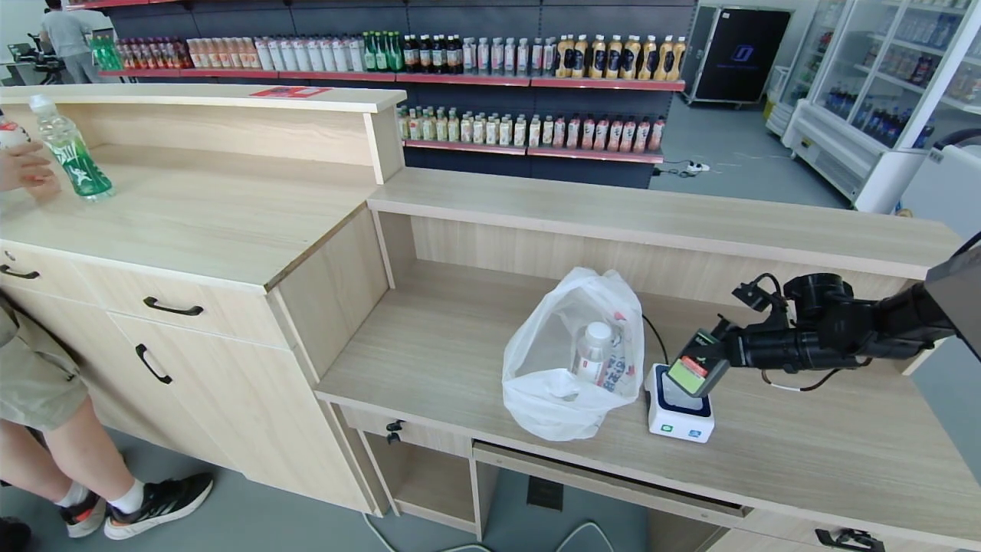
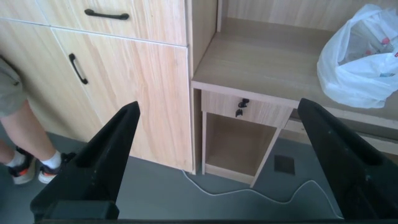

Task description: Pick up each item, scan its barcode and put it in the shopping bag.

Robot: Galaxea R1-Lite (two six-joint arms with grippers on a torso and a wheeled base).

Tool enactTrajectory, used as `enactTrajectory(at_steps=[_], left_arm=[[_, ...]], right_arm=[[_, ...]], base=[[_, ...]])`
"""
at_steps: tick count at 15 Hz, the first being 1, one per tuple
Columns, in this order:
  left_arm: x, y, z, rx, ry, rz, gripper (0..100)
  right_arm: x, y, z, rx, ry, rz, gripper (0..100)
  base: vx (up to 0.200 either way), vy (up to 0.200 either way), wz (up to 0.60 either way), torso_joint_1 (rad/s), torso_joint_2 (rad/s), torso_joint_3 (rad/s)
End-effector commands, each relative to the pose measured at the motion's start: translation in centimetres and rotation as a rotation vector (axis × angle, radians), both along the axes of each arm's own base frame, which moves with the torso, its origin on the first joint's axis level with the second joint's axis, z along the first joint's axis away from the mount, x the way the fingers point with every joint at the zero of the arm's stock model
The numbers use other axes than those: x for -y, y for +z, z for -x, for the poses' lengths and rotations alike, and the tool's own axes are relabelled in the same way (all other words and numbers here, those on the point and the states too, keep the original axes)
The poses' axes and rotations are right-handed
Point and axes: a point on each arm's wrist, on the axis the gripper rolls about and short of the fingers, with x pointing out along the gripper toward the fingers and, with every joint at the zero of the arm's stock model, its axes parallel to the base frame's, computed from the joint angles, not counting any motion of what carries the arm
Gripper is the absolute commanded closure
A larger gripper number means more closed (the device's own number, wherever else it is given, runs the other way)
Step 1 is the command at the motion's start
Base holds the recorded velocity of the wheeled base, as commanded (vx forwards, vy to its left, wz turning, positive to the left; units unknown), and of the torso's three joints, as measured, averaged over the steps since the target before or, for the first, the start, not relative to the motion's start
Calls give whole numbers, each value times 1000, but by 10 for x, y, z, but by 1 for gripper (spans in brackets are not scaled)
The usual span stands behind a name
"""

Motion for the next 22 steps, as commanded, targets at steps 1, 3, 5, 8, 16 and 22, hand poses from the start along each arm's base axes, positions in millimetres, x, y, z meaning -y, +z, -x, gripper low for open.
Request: enactTrajectory(at_steps=[1,3,5,8,16,22], left_arm=[[0,0,0,0,0,0,0],[0,0,0,0,0,0,0],[0,0,0,0,0,0,0],[0,0,0,0,0,0,0],[0,0,0,0,0,0,0],[0,0,0,0,0,0,0]], right_arm=[[-5,-4,-3,-3,9,-3,100],[-5,-5,-3,-6,10,-3,100],[-5,2,-1,9,10,0,100],[13,56,21,167,-43,161,100],[28,89,33,442,-230,576,100],[-27,53,1,533,-114,543,100]], base=[[0,0,0,0,0,0],[0,0,0,0,0,0],[0,0,0,0,0,0],[0,0,0,0,0,0],[0,0,150,1,1,0],[0,0,100,0,1,1]])
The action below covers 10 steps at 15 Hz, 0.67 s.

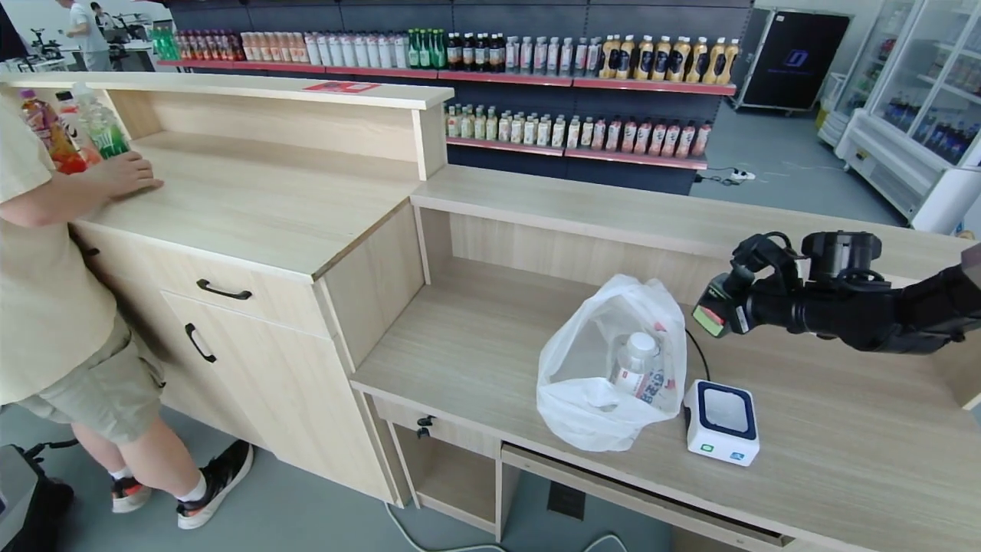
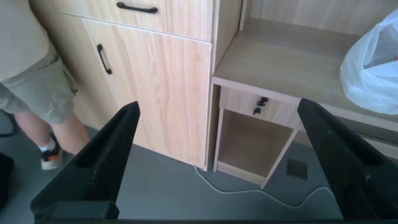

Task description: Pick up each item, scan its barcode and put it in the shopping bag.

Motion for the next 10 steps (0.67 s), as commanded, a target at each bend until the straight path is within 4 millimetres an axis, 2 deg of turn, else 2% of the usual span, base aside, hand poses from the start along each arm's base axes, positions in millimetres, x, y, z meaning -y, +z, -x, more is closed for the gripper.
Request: enactTrajectory(at_steps=[1,4,6,10], left_arm=[[0,0,0,0,0,0,0],[0,0,0,0,0,0,0],[0,0,0,0,0,0,0],[0,0,0,0,0,0,0]], right_arm=[[-20,-22,-14,2,44,-1,100],[-34,-39,-28,-21,65,-30,100],[-40,-61,-35,-63,74,-42,100],[-46,-78,-44,-102,66,-95,100]], base=[[0,0,0,0,0,0],[0,0,0,0,0,0],[0,0,0,0,0,0],[0,0,0,0,0,0]])
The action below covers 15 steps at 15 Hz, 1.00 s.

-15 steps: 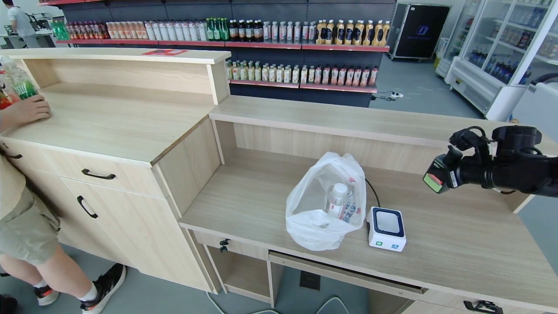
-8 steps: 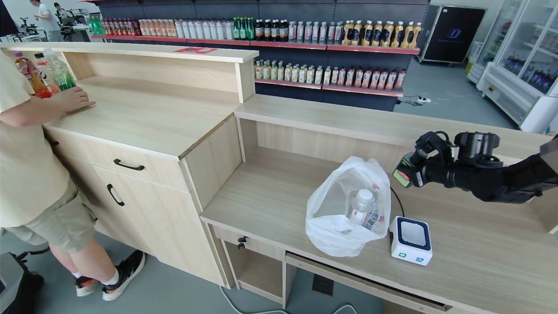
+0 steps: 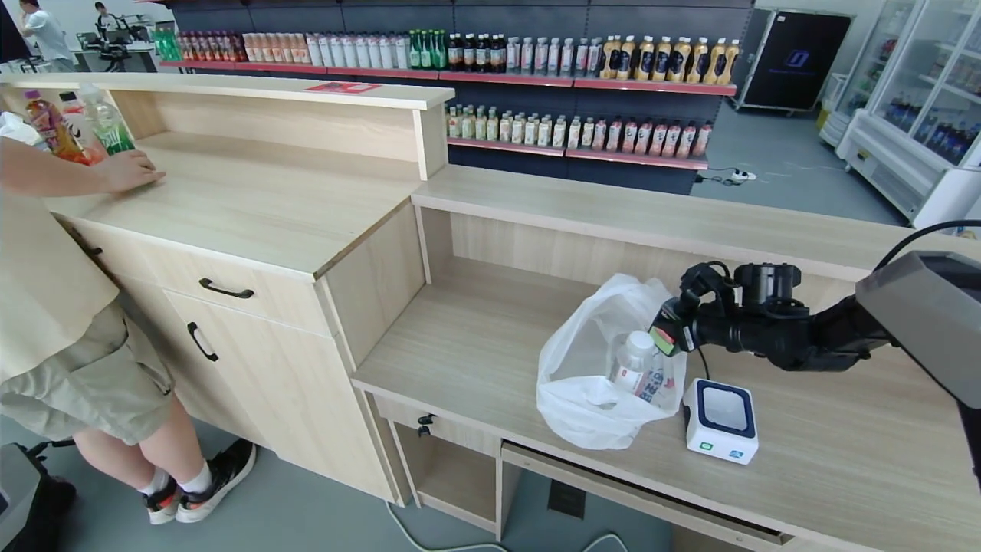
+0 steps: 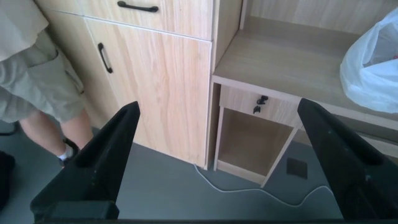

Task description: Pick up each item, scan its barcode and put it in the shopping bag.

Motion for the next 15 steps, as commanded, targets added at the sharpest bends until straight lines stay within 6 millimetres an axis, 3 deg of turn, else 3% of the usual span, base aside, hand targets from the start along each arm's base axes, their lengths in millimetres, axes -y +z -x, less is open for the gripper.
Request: enactTrajectory(at_steps=[1,15], left_arm=[[0,0,0,0,2,0,0],[0,0,0,0,2,0,0]], right_arm=[[-3,-19,-5,-37,2,-9,100],[-14,-48,-14,-44,28,-13,100]], base=[[0,0,0,0,0,0],[0,0,0,0,0,0]])
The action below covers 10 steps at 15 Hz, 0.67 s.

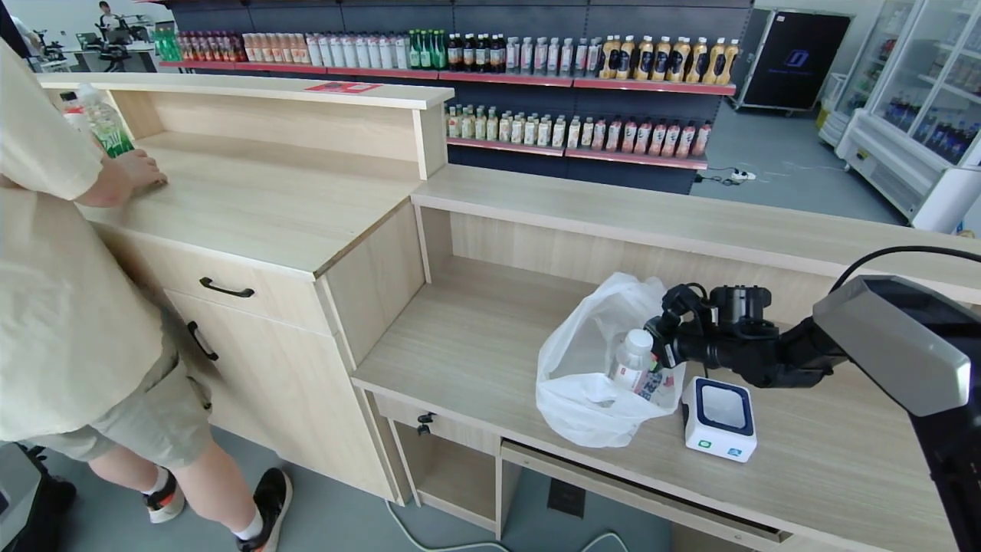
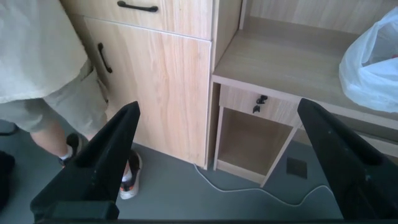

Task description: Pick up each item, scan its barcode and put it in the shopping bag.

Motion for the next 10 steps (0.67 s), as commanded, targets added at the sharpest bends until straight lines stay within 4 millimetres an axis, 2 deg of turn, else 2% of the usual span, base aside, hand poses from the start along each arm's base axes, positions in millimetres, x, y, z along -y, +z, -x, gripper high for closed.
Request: enactTrajectory(at_steps=[1,10], left_arm=[[0,0,0,0,1,0,0],[0,0,0,0,1,0,0]], right_arm=[[-1,-7,-1,-11,3,0,100],[0,-21,4,-25,31,-15,100]], base=[[0,0,0,0,0,0],[0,0,0,0,0,0]])
